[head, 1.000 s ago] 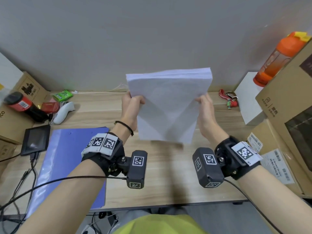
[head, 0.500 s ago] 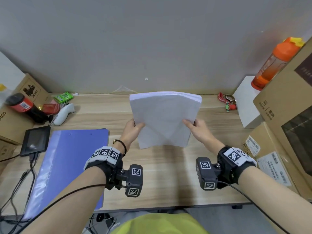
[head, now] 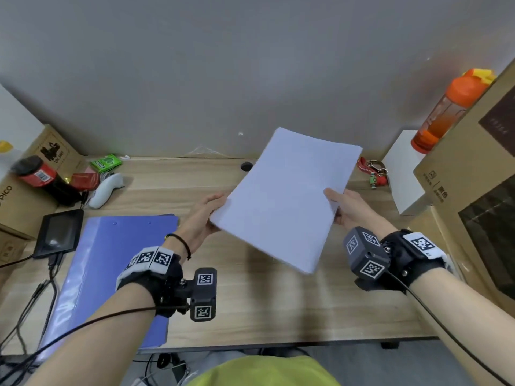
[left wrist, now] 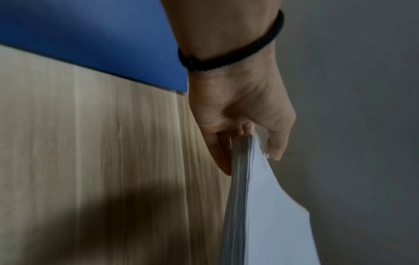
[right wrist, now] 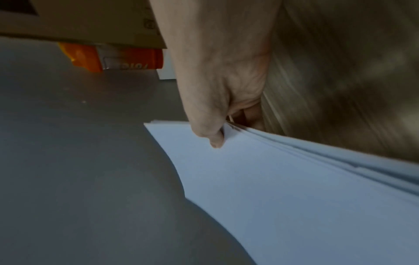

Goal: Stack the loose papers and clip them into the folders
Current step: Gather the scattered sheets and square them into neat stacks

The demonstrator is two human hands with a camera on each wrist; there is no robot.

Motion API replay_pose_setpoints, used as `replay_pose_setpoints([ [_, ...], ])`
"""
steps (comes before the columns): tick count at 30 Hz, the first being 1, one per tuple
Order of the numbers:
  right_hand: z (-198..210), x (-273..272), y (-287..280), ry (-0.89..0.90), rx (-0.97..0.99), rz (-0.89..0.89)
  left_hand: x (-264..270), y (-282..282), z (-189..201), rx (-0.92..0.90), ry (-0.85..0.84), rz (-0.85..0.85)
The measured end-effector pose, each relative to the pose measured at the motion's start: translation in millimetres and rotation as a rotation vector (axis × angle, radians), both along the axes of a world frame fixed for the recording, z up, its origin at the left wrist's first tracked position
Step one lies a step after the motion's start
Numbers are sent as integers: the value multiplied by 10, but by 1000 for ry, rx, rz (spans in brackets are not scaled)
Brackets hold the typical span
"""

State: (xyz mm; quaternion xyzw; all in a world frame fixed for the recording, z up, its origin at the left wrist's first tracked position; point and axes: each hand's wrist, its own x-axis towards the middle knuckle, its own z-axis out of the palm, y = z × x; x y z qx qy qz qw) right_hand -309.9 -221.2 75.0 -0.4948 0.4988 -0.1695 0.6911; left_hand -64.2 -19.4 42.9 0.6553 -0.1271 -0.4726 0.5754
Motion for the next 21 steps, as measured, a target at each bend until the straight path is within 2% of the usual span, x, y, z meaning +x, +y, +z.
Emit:
replay_pose_setpoints([
  [3,-147,1,7,-65,143,-157,-138,18,1,-130,228,50],
  [5,-250,64,92,-117,214,-247,-254,-30,1,-162,292,50],
  [10,-531,356,594,-243,387,-357,-440,-158,-119,-6,283,63],
  [13,-762,325,736,-211,444,-341,-375,-49,-215,89,171,29],
  [18,-949,-11,614,-251,464,-425,-229,214,-266,153,66,-49],
  [21,-1023,-219,449,-115,383,-405,-63,378,-289,215,81,-132],
])
